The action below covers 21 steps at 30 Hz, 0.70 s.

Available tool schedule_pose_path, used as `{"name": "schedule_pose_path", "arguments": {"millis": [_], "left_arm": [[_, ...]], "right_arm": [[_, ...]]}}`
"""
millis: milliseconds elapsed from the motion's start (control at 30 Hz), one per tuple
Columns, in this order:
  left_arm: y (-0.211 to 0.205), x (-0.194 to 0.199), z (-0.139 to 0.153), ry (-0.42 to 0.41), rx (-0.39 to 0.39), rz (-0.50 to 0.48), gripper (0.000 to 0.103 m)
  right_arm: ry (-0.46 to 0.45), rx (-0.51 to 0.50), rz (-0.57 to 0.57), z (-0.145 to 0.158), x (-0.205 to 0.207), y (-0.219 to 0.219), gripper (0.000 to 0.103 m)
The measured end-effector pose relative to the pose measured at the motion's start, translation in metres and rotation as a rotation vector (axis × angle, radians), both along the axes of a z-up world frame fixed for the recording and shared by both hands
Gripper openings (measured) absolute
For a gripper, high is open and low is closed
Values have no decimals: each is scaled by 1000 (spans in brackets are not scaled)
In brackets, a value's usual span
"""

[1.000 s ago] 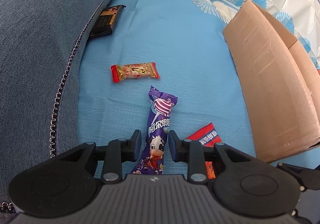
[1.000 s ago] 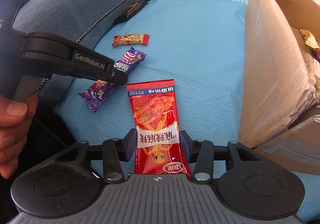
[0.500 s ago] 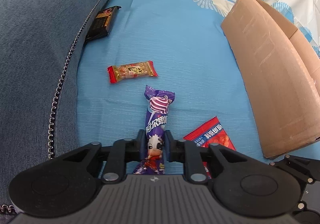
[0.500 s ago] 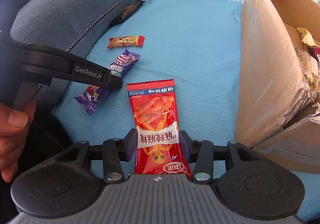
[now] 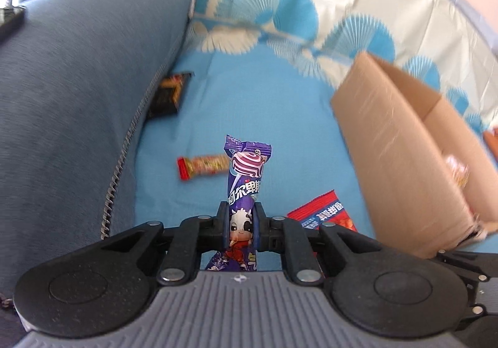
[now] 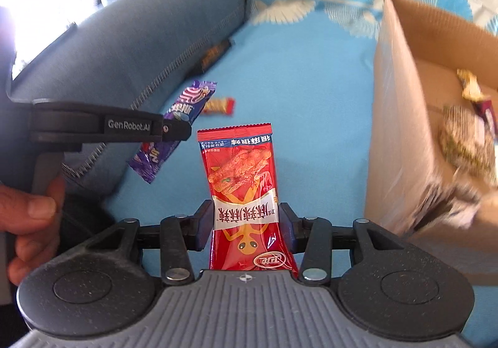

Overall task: Organize snacks
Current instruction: 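Carry both snacks over the box and open both tools to drop them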

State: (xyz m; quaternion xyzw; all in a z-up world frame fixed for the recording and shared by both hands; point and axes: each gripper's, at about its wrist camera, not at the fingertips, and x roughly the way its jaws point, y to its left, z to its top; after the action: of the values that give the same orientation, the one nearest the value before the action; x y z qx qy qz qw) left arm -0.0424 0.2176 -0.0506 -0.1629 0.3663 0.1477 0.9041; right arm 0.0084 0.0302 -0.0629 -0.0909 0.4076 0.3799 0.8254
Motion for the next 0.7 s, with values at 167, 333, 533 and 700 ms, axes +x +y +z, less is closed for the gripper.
{"name": "schedule_pose_path", "arguments": {"millis": [167,333,533,700], "left_arm": [[-1,-11,11,-80,19,43,15],[0,-21,22,-144,36,56,15],[-6,-33,32,-196,57,77,15],[-17,-43,41,-232,38,114,15]], "right_arm": [[-73,50,11,20,-9,-5,46],[-131,120,13,37,-14,-13,46],[-196,207,20,61,-14,-24,46],[-231,256,11,75,-9,-35,46]]}}
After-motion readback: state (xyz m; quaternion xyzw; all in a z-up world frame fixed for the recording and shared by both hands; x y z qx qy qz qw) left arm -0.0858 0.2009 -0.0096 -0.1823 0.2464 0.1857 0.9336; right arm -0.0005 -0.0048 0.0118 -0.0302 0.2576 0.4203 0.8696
